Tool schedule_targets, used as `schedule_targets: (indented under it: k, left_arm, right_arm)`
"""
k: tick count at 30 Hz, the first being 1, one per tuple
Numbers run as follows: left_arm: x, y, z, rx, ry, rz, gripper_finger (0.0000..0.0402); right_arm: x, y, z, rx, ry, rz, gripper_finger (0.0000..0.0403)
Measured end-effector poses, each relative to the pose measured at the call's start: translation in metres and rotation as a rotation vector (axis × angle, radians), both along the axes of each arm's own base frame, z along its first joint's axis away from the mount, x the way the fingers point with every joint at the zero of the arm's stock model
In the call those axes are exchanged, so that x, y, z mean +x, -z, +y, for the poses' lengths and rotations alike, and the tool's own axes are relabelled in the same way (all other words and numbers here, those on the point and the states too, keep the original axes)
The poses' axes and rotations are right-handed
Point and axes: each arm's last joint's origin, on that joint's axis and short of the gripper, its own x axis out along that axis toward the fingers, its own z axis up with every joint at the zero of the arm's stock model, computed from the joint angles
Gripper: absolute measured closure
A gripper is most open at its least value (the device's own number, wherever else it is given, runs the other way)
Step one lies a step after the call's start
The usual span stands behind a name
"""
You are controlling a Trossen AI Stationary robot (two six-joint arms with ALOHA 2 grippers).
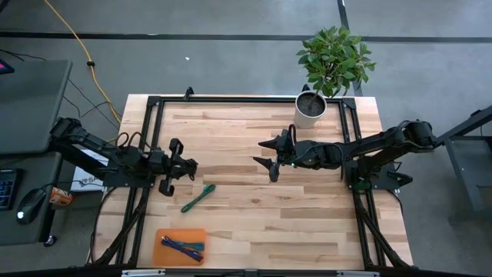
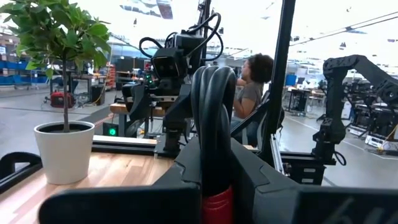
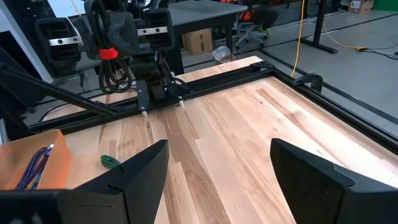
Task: Pick and place USB-C Cables
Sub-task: Put the black charger cable into the orange bin
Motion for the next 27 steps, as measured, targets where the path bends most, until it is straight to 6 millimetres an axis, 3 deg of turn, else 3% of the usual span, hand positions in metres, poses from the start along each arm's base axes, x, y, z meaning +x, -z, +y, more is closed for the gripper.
schedule_targets:
  k: [7, 12, 18, 27]
  left_arm:
    - [0.000, 0.000, 0.000, 0.001, 0.000, 0.001, 0.0384]
    - [0.000, 0.000, 0.000, 0.001, 0.000, 0.001, 0.0380]
    - [0.000, 0.000, 0.000, 0.002, 0.000, 0.002, 0.0379]
    - [0.000, 0.000, 0.000, 0.005, -0.001, 0.002, 0.0382]
  right_arm:
    - [0.000, 0.000, 0.000, -0.001, 0.007, 0.001, 0.0130]
    - [-0.003, 0.008, -0.004, -0.021, 0.138, 0.077, 0.0130]
    - [-0.004, 0.010, -0.004, -0.024, 0.128, 0.106, 0.0130]
    - [0.000, 0.001, 0.014, -0.077, -0.273, 0.026, 0.0149]
